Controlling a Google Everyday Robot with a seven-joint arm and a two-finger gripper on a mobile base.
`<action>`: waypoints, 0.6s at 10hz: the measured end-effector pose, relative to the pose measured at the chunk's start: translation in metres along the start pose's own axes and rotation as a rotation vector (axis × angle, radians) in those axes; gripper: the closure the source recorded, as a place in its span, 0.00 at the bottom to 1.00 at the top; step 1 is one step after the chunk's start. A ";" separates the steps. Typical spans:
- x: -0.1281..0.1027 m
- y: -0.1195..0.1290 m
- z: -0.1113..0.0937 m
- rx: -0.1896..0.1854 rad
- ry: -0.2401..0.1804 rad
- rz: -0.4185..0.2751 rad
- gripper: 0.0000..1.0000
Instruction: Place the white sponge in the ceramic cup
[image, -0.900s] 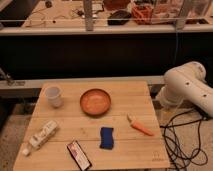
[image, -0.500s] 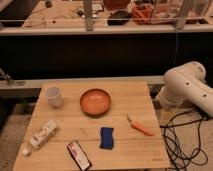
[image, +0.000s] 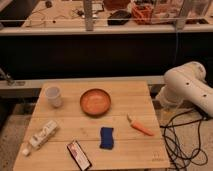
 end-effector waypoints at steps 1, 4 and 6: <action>0.000 0.000 0.000 0.000 0.000 0.000 0.20; 0.000 0.000 0.000 0.000 0.000 0.000 0.20; -0.003 0.002 0.001 -0.003 -0.001 -0.010 0.20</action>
